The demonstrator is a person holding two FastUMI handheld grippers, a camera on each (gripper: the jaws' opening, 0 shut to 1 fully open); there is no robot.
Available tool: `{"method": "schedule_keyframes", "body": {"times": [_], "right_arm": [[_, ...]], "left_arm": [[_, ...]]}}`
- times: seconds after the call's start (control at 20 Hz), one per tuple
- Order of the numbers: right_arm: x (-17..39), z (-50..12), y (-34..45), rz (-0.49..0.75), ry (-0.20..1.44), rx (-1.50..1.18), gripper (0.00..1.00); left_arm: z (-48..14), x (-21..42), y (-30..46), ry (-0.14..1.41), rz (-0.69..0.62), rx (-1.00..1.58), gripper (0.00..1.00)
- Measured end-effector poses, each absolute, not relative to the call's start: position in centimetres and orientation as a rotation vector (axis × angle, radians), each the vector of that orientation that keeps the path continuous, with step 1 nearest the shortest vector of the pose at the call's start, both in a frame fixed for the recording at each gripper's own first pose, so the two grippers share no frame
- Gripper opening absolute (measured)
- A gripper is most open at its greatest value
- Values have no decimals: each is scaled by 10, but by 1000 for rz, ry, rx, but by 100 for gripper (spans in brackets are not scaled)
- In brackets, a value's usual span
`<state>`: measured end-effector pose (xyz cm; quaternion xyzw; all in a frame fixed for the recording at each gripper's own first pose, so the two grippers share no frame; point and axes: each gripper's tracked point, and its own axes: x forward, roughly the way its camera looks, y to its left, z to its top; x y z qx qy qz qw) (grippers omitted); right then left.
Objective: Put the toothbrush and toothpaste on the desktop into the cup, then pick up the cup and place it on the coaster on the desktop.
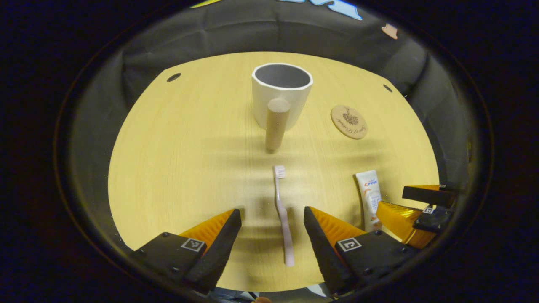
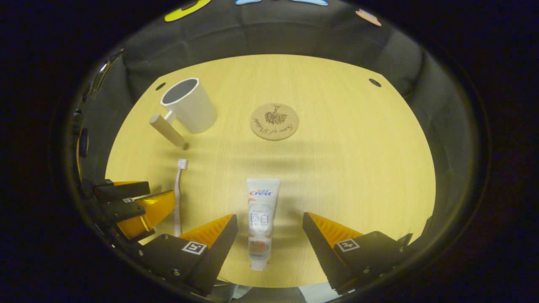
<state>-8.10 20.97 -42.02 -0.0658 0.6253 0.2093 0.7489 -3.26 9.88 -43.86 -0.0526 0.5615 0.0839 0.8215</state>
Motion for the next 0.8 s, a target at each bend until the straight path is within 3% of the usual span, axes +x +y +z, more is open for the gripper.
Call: {"method": "schedule_keyframes", "body": {"times": [0.55,0.7,0.8], "right_arm": [[-100,-455,209,437,1461,-216,95],[-99,-456,210,435,1464,-199,90],[-99,-456,210,432,1472,-199,94]], "left_arm": [[-467,-41,103,1287,230,-76,97],[-467,-41,104,1286,242,-87,97],[-467,-41,103,1289,246,-89,97]]}}
